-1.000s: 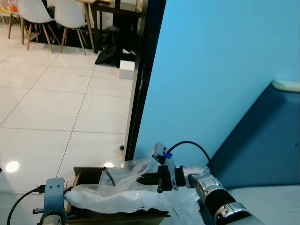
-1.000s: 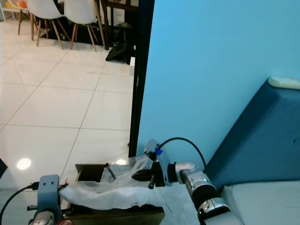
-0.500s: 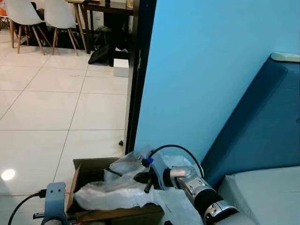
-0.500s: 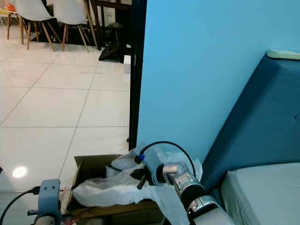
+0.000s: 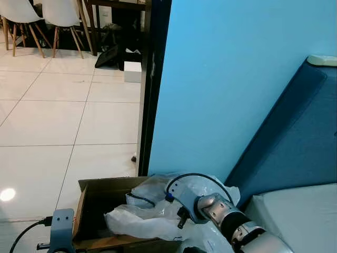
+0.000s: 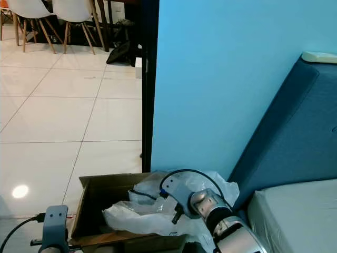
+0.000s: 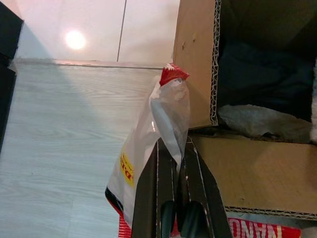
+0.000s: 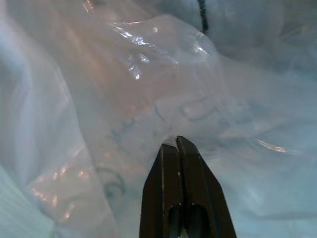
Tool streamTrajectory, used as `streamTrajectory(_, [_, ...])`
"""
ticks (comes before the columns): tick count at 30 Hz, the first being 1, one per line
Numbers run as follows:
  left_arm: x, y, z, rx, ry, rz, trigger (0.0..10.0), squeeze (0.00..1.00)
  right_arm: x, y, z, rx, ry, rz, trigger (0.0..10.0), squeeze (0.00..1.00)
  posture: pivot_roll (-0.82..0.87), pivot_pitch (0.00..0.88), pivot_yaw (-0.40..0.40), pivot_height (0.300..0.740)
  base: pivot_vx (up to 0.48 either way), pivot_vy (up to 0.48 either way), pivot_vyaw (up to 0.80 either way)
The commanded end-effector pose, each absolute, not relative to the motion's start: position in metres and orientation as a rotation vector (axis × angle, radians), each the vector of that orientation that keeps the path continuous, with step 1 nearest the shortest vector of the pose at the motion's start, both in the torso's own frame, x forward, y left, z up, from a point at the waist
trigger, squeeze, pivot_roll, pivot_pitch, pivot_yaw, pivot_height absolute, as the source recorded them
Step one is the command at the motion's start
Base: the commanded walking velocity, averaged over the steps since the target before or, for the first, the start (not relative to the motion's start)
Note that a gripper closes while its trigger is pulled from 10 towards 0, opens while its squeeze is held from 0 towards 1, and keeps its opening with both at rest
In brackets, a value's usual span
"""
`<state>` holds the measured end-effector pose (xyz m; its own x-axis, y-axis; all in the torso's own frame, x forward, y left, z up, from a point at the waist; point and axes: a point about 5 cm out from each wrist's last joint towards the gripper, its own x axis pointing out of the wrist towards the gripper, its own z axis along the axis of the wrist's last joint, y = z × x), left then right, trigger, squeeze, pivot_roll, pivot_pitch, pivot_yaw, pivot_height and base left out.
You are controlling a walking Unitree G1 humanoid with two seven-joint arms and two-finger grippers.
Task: Clean up the room
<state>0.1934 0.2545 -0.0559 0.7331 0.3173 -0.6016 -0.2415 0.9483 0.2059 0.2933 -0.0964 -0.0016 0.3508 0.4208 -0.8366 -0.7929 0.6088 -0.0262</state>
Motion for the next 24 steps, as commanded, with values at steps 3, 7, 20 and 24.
streamTrajectory(3, [0.193,0.247,-0.057,0.120,0.661,0.277,10.0,0.00,0.293,-0.076,0.000,-0.210,0.886,0.704,10.0,0.00,0.21,0.023,-0.158,0.620,0.000,0.000,0.00])
streamTrajectory(7, [0.197,0.249,-0.052,0.123,0.623,0.276,10.0,0.00,0.299,-0.057,0.009,-0.071,0.847,0.691,10.0,0.00,0.22,0.039,-0.158,0.620,0.000,0.000,0.00])
streamTrajectory(20, [0.210,0.244,-0.040,0.132,0.514,0.247,10.0,0.00,0.295,-0.034,0.010,-0.121,0.853,0.637,10.0,0.00,0.24,0.124,-0.177,0.620,0.000,0.000,0.00])
streamTrajectory(24, [0.217,0.233,-0.023,0.087,0.361,0.228,10.0,0.00,0.286,-0.029,0.002,-0.087,0.829,0.616,10.0,0.00,0.27,0.199,-0.190,0.620,0.000,0.000,0.00])
